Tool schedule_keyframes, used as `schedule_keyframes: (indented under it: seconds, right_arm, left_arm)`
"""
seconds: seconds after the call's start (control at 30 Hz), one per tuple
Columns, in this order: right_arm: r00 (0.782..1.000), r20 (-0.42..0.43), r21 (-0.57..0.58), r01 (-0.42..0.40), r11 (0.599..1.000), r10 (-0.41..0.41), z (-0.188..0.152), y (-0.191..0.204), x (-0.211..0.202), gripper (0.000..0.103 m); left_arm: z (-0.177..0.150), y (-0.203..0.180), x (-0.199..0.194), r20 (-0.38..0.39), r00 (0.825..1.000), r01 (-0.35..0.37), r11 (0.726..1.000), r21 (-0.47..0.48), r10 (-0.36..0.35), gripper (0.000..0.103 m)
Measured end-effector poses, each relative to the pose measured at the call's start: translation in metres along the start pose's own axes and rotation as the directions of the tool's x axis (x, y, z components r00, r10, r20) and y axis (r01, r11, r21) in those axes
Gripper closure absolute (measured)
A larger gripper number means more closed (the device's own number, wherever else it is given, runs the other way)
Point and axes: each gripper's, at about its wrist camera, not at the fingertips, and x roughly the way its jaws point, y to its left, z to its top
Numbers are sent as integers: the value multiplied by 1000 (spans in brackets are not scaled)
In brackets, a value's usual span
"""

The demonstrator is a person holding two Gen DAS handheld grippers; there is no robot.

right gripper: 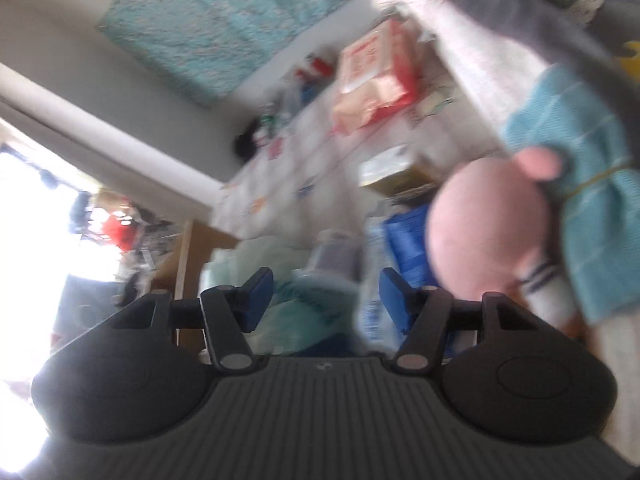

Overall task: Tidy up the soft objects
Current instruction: 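Grasp the blue-and-white wet wipes pack with the left tool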

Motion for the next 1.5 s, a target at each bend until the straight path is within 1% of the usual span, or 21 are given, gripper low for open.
schedule_keyframes:
  seconds: [0.07,0.1,0.2,0.27,0.33,0.4,0.47,0.5,0.6,0.7,0.83,0.9,0.93,1.03,1.17,1.5]
  right_arm:
    - [999,-12,8,49,999,-48,-1,-6,3,44]
    - [998,-24,16,64,998,-64,-3,-9,6,44]
    - [993,-65,28,97,995,-95,-10,-14,20,43]
    - [990,-78,22,121,992,-119,-12,-13,31,42]
    - [984,-100,22,153,988,-150,-11,-12,41,41]
    - [975,-121,18,189,982,-186,-10,-10,51,41]
    - [968,-128,2,218,976,-215,-9,-8,57,38]
    - [966,-134,1,223,975,-221,-8,-8,59,37]
    - [960,-162,30,235,972,-227,-6,-13,67,36]
    - [961,-181,71,226,971,-211,-5,-22,76,35]
    - [968,-170,92,205,974,-187,-6,-20,76,34]
    - [975,-157,96,175,980,-159,-5,-19,71,35]
    - [978,-151,98,159,982,-143,-5,-18,67,35]
    - [988,-138,114,81,990,-65,-4,-14,54,38]
    - [989,-131,73,73,995,-63,-3,-4,46,38]
    - [992,-122,60,28,998,-20,-10,0,27,38]
  left_arm:
    - [2,1,3,0,1000,-14,1000,3,14,51]
    - [2,2,5,-1,1000,-20,1000,8,20,49]
    - [3,-2,14,-10,999,-52,998,44,52,43]
    - [3,-3,18,-17,996,-82,994,67,83,40]
    - [3,-3,25,-32,995,-96,993,73,99,40]
    - [4,1,28,-46,995,-86,995,49,89,39]
    - [6,4,32,-58,995,-82,996,36,84,40]
    - [7,5,33,-60,994,-85,996,32,87,41]
    - [7,6,33,-62,995,-81,996,28,83,42]
    - [7,6,33,-61,994,-83,996,40,85,43]
    - [7,5,32,-59,995,-80,996,34,82,42]
    - [8,7,30,-58,996,-62,998,17,63,40]
    - [9,8,28,-55,997,-46,999,7,46,36]
    - [9,8,24,-46,998,-31,999,-7,31,34]
    - [7,2,22,-47,999,-16,1000,-6,16,31]
    - [1,-3,9,-42,999,6,1000,-28,-7,31]
